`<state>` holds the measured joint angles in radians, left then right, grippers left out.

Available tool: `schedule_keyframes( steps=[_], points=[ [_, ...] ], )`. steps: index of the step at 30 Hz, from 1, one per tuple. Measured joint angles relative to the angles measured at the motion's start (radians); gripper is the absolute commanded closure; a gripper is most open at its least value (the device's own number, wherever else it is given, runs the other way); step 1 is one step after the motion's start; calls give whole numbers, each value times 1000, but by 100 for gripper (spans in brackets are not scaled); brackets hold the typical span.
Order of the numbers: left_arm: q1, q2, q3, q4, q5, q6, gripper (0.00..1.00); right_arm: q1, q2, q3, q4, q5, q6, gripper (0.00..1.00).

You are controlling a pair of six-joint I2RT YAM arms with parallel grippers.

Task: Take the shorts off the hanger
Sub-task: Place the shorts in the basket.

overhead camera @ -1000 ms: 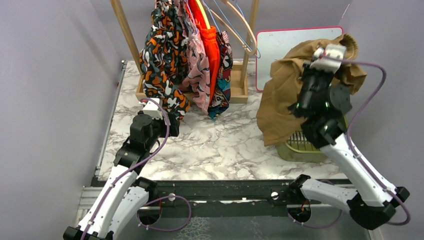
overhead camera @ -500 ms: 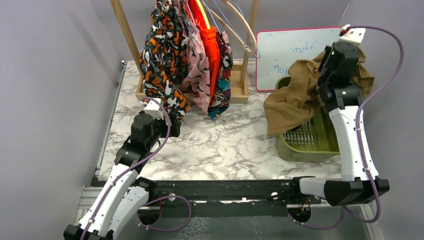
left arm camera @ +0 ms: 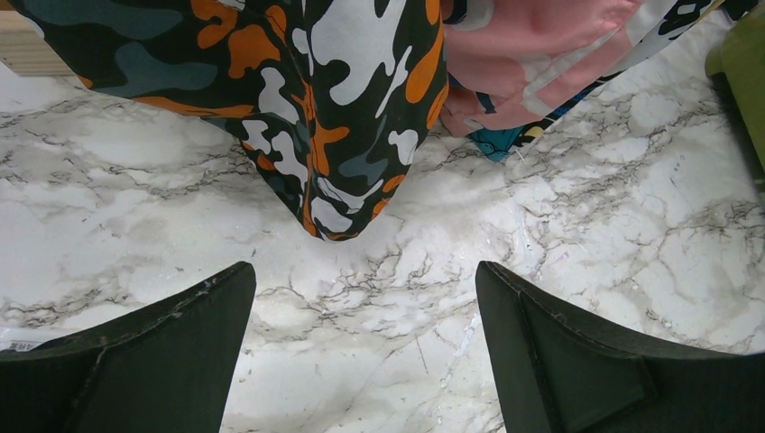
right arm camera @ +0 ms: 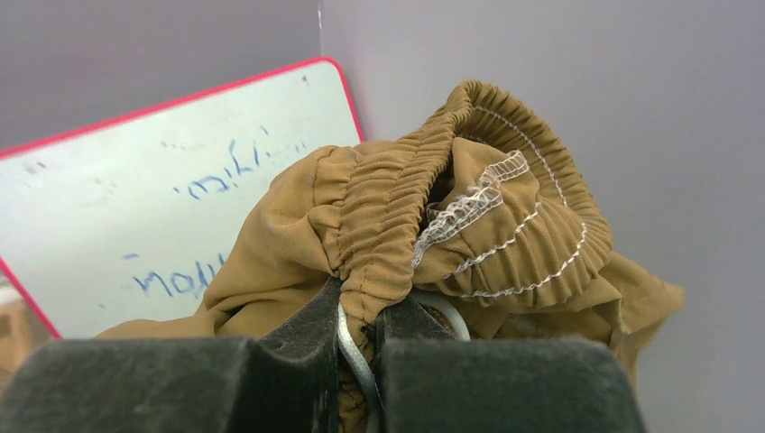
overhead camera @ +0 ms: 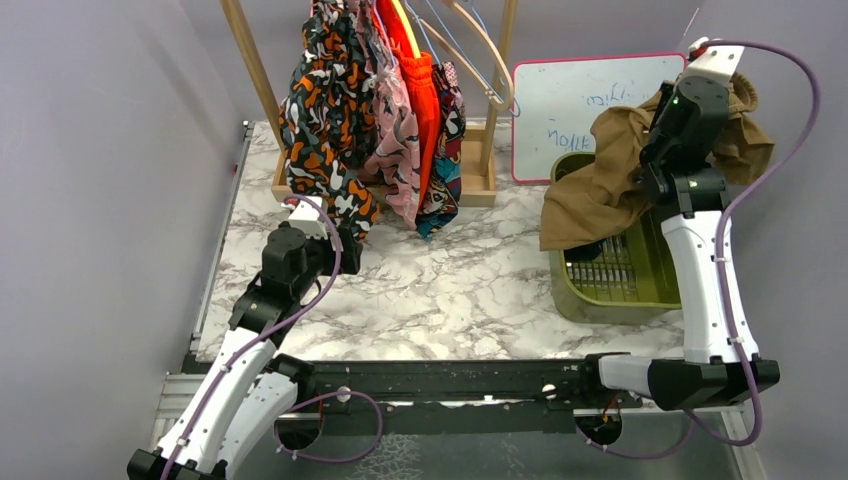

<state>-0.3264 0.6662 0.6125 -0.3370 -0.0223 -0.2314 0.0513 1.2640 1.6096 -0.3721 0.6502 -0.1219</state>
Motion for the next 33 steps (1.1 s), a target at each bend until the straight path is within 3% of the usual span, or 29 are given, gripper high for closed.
schedule_keyframes(
  steps=[9,14,23,28,33],
  points=[
    [0,-9,-16,20,-2,2,5,-2,5,-64,-6,-13,-10,99],
    [0,1,-16,26,-4,4,5,-2,-33,-257,-76,-121,98,99],
    [0,33,-16,30,-4,9,5,-6,128,-525,-118,-218,276,97],
    [0,32,-16,37,-4,12,5,-7,232,-527,-120,-121,323,95],
    [0,32,-20,41,-4,12,5,-21,164,-524,-94,52,323,94]
  ],
)
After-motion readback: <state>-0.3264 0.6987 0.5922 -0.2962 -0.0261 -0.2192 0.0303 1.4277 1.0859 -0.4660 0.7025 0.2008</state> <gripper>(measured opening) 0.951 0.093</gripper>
